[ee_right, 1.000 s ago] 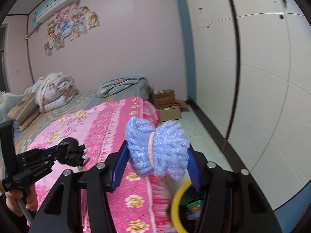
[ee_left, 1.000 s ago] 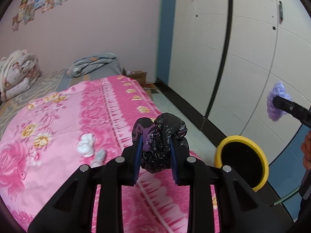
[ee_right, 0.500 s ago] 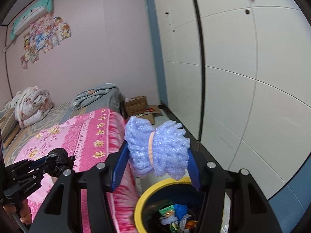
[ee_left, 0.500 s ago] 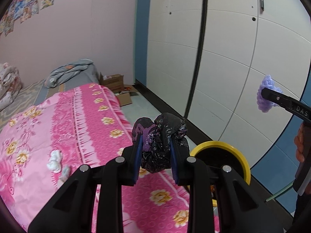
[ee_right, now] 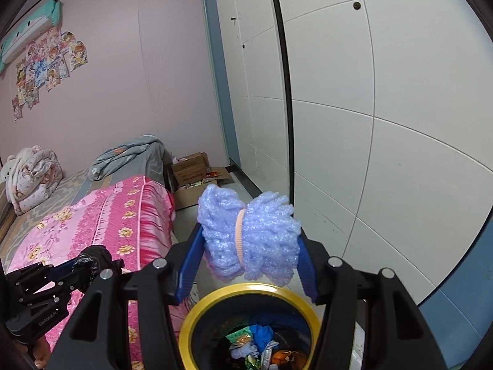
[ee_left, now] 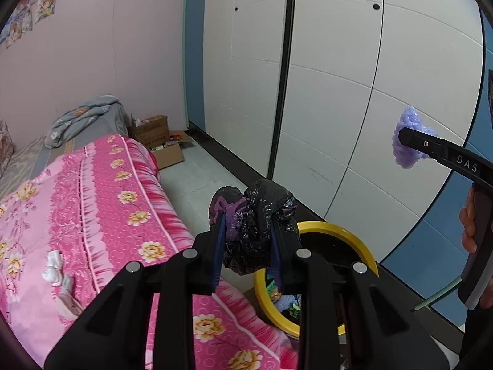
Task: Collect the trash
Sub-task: 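Carry the black bag and foam net in both grippers over the yellow bin, then open both grippers to drop the black bag and foam net into the bin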
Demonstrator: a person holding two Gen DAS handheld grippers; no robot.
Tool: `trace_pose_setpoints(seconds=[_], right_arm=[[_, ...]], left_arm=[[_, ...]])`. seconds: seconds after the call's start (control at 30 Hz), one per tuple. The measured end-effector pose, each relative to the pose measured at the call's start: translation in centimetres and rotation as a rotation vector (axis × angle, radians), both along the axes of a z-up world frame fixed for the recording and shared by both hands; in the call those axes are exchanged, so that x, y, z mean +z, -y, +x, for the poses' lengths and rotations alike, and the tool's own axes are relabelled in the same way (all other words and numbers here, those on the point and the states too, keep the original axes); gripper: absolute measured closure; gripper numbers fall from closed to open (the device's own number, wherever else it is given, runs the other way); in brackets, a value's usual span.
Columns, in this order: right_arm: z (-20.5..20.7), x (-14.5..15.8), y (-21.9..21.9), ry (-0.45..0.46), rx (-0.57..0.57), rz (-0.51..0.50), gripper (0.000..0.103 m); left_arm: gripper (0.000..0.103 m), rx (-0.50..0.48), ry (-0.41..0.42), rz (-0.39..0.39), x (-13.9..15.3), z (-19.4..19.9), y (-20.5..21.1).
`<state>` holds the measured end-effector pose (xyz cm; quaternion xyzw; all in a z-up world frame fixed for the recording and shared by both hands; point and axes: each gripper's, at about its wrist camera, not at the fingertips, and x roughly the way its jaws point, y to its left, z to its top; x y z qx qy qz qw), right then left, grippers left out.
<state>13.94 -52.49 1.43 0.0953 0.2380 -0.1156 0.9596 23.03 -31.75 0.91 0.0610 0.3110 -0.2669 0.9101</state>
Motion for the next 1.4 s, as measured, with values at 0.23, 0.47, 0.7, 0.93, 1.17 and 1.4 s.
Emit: trace_pose_setpoints(seconds=[0.23, 0.47, 0.7, 0.93, 1.17, 1.4], right_arm=[[1.1, -2.9, 1.4, -0.047, -0.008, 0.031, 0.050], [2.5, -5.8, 2.7, -0.100, -0.017, 0.061, 0.050], [3.1, -7.7, 3.5, -0.129, -0.021, 0.079, 0.050], [3.0, -7.6, 3.5, -0.112, -0.026, 0.069, 0.045], [2.5, -7.6, 3.9, -0.101, -0.052, 0.071, 0.030], [1.7, -7.1, 3.8, -0.092, -0.073, 0.061, 0.029]], left_arm=[[0.078, -0.032, -0.047, 0.006, -2.7, 0.8, 2.7], [0.078, -0.051, -0.103, 0.022, -6.2, 1.7, 5.1], [0.078, -0.072, -0.151, 0.039, -8.7, 2.3, 6.5], [0.071, -0.089, -0.154, 0.018, -8.7, 2.2, 7.1], [0.047, -0.086, -0.171, -0.018, -8.8, 2.4, 6.5], [0.031, -0.063, -0.138, -0.026, -8.0, 2.2, 5.4]])
